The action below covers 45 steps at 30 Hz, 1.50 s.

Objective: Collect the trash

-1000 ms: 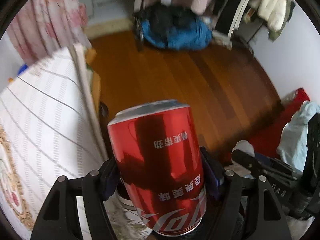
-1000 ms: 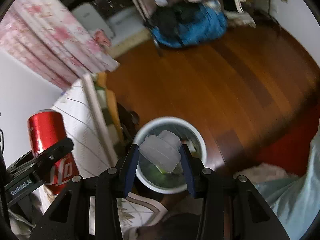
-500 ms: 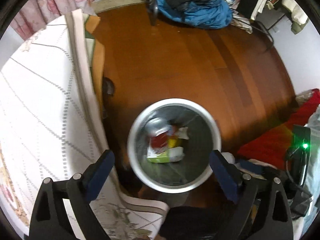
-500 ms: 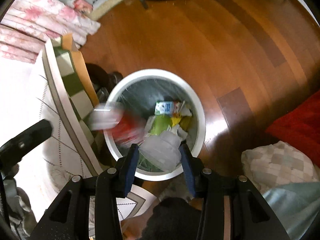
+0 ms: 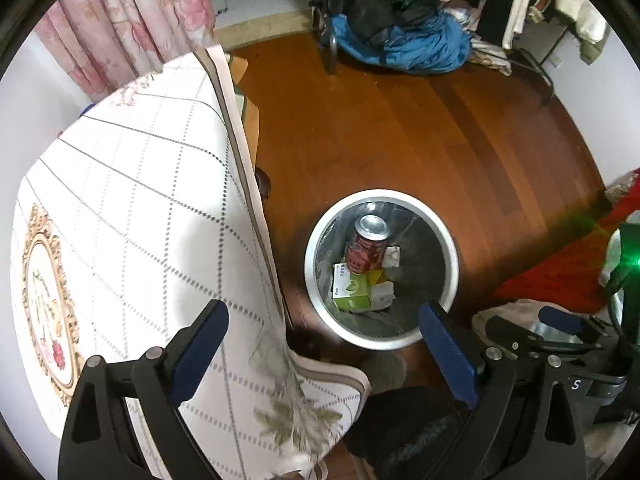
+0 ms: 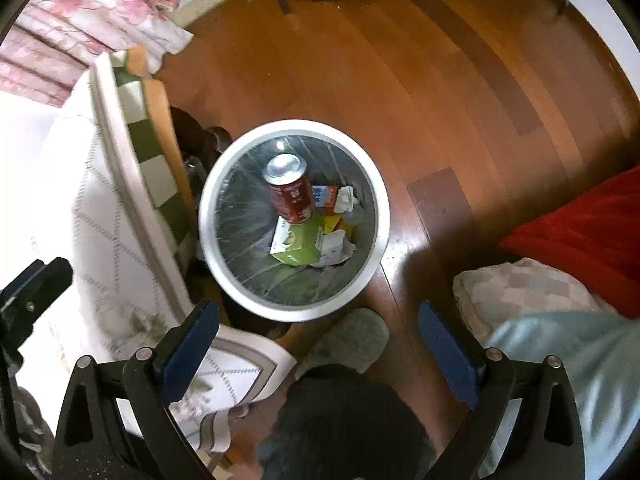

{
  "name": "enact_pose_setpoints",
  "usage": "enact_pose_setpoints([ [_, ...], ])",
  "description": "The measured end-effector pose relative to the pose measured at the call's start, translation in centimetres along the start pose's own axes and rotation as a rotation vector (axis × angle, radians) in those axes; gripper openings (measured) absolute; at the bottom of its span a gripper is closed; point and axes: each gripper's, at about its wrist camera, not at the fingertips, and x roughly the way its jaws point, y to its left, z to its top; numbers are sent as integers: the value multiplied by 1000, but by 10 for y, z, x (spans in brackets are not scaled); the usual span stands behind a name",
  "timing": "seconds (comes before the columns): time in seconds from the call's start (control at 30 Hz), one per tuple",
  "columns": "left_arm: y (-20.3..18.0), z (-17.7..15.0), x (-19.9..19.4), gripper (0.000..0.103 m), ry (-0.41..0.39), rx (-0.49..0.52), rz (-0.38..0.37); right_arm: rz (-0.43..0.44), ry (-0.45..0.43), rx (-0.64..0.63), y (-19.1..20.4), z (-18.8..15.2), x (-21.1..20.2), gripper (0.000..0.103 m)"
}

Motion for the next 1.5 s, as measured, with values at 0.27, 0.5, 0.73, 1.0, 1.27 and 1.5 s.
enact_pose_setpoints([
  [0.27, 2, -27, -74, 97, -92, 18, -64, 35, -112, -47, 23, -43, -88, 101],
  [0.5, 12, -50, -141, 97, -183, 24, -121, 93, -205, -70, 38, -78, -161, 101],
  [0.73, 22, -67, -189, 97, -237, 8, -182, 159, -272, -122, 57, -109, -219, 101],
  [1.0, 30, -78, -223, 97, -263, 4, -235, 229, -315, -161, 74, -136, -268, 101],
  [1.27, 28, -82, -250, 97, -275, 17, -285, 265, -340, -191, 83, -147, -304, 103],
  [1.5, 27, -82, -261, 97, -286, 24, -300, 278, -345, -206, 83, -151, -319, 103],
])
